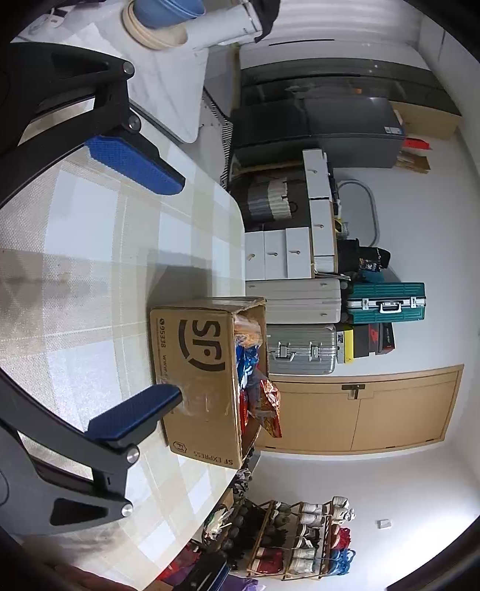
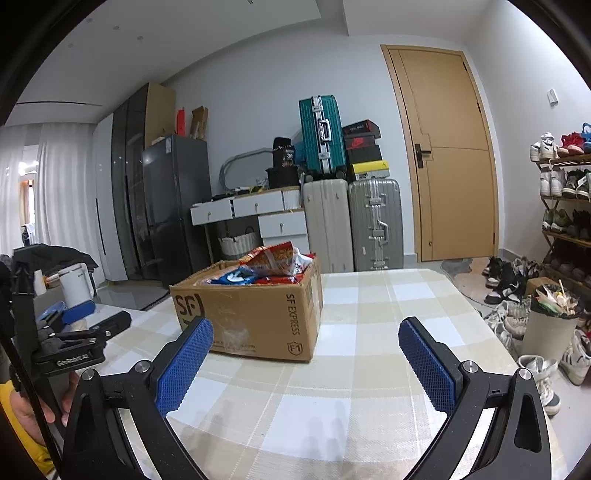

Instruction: Organize snacks

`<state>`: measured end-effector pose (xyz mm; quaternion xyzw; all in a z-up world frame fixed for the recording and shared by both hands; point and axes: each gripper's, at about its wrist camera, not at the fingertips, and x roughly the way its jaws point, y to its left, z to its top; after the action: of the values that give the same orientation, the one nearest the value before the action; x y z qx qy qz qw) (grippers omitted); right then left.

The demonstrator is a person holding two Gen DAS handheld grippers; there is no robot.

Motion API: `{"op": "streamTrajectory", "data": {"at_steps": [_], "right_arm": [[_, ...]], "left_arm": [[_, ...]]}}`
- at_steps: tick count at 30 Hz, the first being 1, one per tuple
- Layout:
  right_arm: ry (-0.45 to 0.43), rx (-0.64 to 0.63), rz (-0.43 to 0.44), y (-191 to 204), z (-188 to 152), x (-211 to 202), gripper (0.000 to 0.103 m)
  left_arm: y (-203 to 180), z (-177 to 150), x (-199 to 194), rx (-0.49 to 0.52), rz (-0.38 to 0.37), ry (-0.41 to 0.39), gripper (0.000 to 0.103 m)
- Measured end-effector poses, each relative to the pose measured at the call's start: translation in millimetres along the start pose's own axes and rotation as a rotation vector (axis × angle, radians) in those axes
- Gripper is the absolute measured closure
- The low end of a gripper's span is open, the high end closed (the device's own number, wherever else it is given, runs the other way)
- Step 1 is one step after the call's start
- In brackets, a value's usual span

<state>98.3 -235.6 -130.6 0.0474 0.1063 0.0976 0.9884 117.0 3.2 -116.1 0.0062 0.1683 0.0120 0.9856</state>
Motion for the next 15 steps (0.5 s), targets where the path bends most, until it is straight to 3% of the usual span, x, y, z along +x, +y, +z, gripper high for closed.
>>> {"op": "streamTrajectory", "data": {"at_steps": [15], "right_arm": [[-0.001, -0.023, -0.008, 3, -3, -1, 0.001]], "left_arm": [[3, 1, -6, -0.018, 0.003, 0.003, 0.001]]}}
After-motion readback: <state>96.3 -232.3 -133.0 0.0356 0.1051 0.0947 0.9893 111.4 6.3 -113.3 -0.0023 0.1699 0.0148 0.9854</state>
